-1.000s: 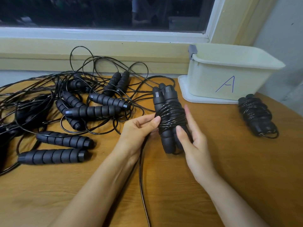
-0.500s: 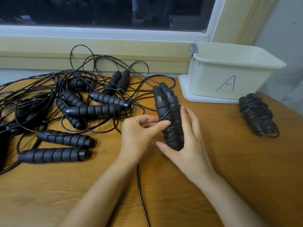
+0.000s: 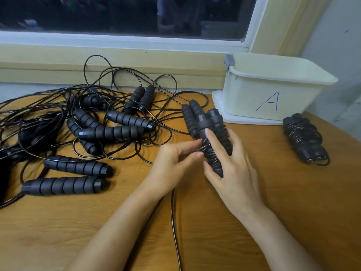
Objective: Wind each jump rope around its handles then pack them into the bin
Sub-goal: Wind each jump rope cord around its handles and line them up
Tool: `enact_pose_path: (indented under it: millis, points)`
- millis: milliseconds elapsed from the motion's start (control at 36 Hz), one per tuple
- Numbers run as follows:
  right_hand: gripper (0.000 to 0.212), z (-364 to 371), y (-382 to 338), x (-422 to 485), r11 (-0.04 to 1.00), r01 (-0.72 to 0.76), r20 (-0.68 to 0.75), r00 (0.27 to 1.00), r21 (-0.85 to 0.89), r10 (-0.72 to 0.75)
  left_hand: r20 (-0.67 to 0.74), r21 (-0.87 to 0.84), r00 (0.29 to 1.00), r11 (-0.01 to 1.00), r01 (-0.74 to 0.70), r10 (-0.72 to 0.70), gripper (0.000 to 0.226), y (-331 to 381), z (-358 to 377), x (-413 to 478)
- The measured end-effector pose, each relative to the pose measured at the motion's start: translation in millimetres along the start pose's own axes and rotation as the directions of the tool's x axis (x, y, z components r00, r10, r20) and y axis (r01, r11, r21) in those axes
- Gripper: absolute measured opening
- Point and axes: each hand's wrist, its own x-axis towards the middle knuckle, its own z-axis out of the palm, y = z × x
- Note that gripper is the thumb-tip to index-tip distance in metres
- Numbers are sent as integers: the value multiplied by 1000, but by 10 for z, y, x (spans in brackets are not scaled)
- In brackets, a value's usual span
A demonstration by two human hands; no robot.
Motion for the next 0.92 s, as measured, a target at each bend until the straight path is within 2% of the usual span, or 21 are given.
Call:
enact_pose_path:
  millis: [139,222,278,361,444,556,667,778,833,917]
  points:
    - [68,44,-13,-11,970,-53,-25,998,236,61,-125,45,991,998,-51,56,36,-12,26,-8]
    - [64,39,-67,18,895,-90,-26,993,436,112,-176,19,984,1000,5,-2,50,0,31,-13]
    - [62,32,-86,29,811,-110,5,991,574,131,-177,16,984,999,36,-33,64,-13,15,-10]
    - [61,9,-121,26,613,-192,119,980,766,158,-146,19,988,999,47,-44,79,-12,14,-19]
    - [59,-3,-131,14,479,-232,176,971,846,160,-78,-25,991,994,104,-105,80,7,27,-10]
    - [56,-5,-124,13,388,-282,247,959,877,139,3,-162,986,973,166,-167,79,14,35,14]
    - [55,-15,-120,23,437,-282,265,959,854,101,-23,-231,982,957,175,-185,78,38,52,8]
    - [46,-1,-138,17,695,-158,145,986,702,78,-111,-296,968,938,183,-224,79,46,58,-1]
    - [46,18,-149,9,734,-147,152,987,663,60,-169,-306,959,937,169,-229,80,19,55,-7]
    - [60,49,-169,4,766,-143,167,985,627,47,-221,-259,950,952,162,-222,84,6,48,-17]
